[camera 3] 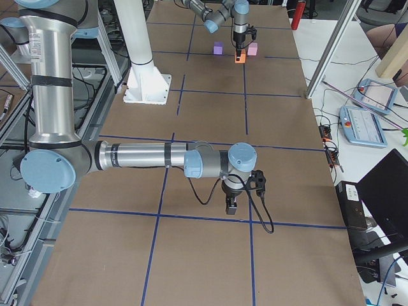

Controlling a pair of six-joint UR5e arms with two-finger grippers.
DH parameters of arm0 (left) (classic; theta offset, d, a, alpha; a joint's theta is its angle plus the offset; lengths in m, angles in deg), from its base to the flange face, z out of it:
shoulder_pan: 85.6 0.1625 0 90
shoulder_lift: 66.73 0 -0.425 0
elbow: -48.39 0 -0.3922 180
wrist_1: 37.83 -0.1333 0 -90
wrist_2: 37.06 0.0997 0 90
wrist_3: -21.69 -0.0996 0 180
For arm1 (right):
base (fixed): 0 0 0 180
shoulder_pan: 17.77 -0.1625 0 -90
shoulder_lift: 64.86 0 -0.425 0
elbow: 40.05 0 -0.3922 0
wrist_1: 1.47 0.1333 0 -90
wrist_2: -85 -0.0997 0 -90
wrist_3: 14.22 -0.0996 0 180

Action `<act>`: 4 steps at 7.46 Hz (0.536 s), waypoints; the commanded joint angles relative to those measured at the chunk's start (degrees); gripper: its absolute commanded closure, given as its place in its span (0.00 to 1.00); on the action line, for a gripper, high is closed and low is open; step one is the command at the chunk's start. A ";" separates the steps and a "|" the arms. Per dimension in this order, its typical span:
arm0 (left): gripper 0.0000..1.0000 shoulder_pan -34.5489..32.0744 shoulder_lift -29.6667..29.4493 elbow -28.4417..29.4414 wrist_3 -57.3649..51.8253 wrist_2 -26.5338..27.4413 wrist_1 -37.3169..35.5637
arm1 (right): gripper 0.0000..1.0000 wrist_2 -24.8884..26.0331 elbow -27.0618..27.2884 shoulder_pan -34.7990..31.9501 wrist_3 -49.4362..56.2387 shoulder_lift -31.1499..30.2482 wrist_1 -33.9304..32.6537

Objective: Arrange blocks in a line
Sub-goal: 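Lift the orange cube and carry it toward the pink cube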

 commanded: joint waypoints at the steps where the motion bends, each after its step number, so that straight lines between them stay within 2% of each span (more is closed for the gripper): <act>1: 0.97 -5.30 8.25 -5.01 -8.89 -3.00 -0.46 | 0.00 0.00 0.00 0.00 0.00 0.00 0.00; 2: 0.97 -8.03 12.54 -5.02 -14.45 -7.12 -0.19 | 0.00 0.00 0.00 0.00 0.00 0.00 -0.09; 3: 0.95 -10.32 15.81 -4.67 -19.29 -8.98 0.33 | 0.00 0.00 0.00 0.00 0.00 0.00 0.00; 4: 0.94 -10.35 16.62 -3.79 -20.73 -8.74 1.81 | 0.00 0.00 0.00 0.00 0.00 0.00 0.00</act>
